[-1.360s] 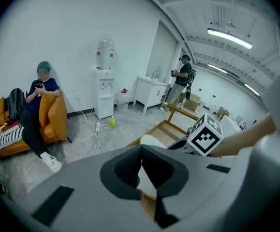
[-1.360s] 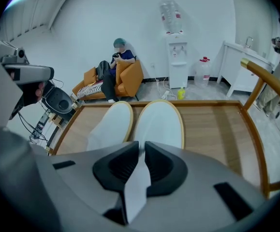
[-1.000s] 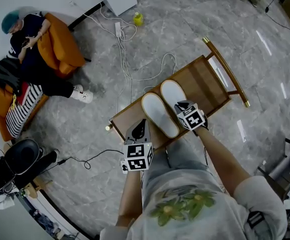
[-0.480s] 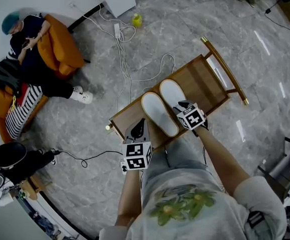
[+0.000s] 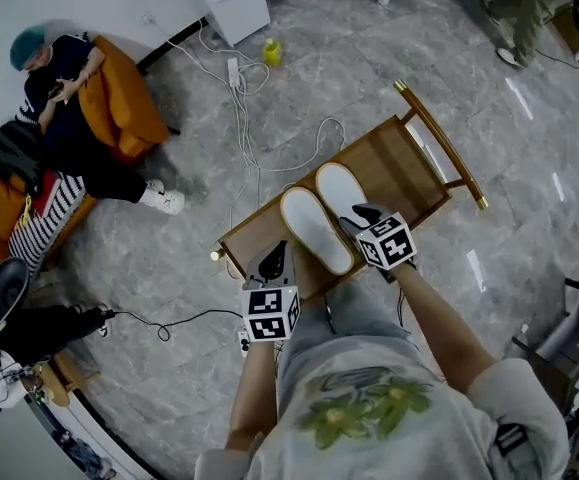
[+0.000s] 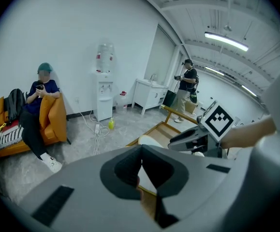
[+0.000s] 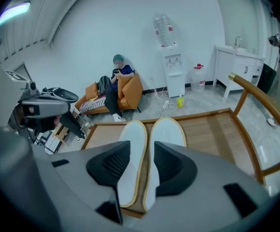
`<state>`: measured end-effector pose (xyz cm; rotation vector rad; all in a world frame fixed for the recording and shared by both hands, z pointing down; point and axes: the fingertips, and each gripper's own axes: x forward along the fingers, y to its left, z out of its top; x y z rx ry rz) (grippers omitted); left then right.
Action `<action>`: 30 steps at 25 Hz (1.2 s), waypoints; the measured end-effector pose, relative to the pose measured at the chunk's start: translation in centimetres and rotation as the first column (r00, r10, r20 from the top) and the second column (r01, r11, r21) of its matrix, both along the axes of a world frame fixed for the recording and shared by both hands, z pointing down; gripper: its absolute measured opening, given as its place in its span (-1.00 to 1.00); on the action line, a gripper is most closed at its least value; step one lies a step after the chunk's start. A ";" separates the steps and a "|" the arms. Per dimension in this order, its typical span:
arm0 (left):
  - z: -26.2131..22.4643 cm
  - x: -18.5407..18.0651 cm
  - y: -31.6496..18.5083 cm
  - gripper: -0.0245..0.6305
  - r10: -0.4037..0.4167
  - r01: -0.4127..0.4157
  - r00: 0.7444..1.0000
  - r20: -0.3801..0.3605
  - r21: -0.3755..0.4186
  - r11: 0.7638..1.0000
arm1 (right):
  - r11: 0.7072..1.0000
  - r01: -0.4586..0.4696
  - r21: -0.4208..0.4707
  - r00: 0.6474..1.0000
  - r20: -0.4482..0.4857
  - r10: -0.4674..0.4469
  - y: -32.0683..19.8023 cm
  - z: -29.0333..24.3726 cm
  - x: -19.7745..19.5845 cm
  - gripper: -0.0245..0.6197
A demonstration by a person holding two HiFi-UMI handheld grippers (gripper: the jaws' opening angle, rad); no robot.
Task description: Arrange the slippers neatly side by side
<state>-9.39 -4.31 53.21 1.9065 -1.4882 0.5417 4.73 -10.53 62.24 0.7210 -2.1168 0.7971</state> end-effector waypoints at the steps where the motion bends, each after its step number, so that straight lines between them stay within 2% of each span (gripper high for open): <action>1: -0.2 0.0 0.0 -0.88 0.001 -0.001 1.000 -0.001 0.004 1.000 | 1.000 -0.001 0.007 1.000 0.012 0.001 0.0 -0.7 -0.1 -0.43; 9: -2.5 0.4 0.4 -0.88 0.014 -0.012 1.000 -0.025 0.061 0.998 | 0.997 -0.007 0.076 0.996 0.092 0.000 1.3 -6.4 -0.7 -0.45; 15: -4.3 1.0 0.8 -0.88 0.040 -0.037 0.999 -0.037 0.097 0.995 | 0.992 0.020 0.126 0.991 0.126 -0.036 2.5 -9.5 -1.2 -0.49; 27: -7.6 3.5 1.3 -0.88 0.100 -0.084 0.990 -0.096 0.155 0.984 | 0.972 -0.008 0.233 0.982 0.188 -0.037 4.7 -13.5 -1.0 -0.89; 30: -8.1 4.6 1.4 -0.88 0.132 -0.116 0.987 -0.087 0.169 0.979 | 0.967 0.004 0.256 0.972 0.226 -0.064 5.7 -14.7 -1.0 -0.90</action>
